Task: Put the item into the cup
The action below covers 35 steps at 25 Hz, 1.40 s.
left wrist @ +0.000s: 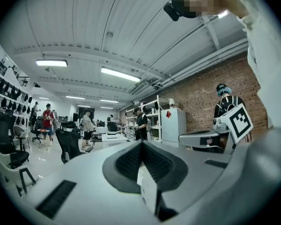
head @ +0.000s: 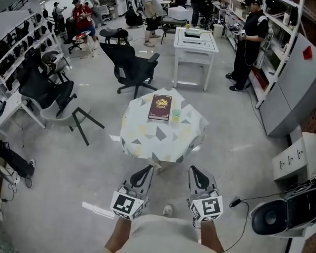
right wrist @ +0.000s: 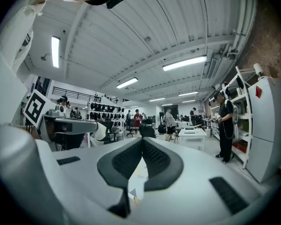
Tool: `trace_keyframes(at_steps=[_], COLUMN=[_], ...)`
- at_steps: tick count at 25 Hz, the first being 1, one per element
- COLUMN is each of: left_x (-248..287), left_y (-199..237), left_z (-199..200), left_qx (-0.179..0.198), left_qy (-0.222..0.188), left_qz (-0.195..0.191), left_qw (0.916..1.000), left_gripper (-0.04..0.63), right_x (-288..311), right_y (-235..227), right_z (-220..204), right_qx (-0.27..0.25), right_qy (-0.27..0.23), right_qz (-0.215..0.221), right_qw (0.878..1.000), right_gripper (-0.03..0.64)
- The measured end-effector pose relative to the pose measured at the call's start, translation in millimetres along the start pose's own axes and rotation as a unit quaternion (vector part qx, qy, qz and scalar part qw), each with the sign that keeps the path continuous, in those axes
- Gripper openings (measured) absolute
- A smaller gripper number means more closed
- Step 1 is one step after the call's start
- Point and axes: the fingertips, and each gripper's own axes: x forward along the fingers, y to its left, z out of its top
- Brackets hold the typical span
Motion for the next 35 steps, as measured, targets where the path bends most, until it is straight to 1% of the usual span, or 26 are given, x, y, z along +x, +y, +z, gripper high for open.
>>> trace_keyframes(at_steps=[4,10,16,20,30,35], left_x=[8.9,23.0,34.7,50.3,86.9,97.1], left_y=[-4.3,0.5,9.9,20.3,67.6,99.7], left_z=[-4.1,-6.0,-3.0,-1.3,3.3,2.7], left_qx=[-0.002,0.005,-0.008,-0.006,-0.012,-0.015], left_qy=[0.013,0.018,0.008,-0.003,-0.014,-0.018], left_qz=[0.005,0.016,0.019,0.013,-0.008,-0.015], left_qw=[0.9999,0.9997,0.9997,0.9999,0.9998,0.9996], left_gripper=[0.011,0.011,0.011,0.011,0.011,0.011], right_x=[5.0,18.4,32.7,47.7,100.5,131.1], right_y=[-9.6,-21.7,-29.3,-36.8,-43.9,-35.7], right_z=[-5.2,-10.1,-6.6,-4.9,0.5,2.5], right_qx=[0.012,0.021,0.019,0.013,0.003,-0.004], right_qy=[0.003,-0.001,-0.003,-0.007,-0.005,-0.001], right_qz=[0.007,0.017,0.019,0.014,-0.007,-0.012], right_qw=[1.000,1.000,1.000,1.000,1.000,1.000], right_gripper=[0.008,0.008,0.008,0.008,0.008,0.008])
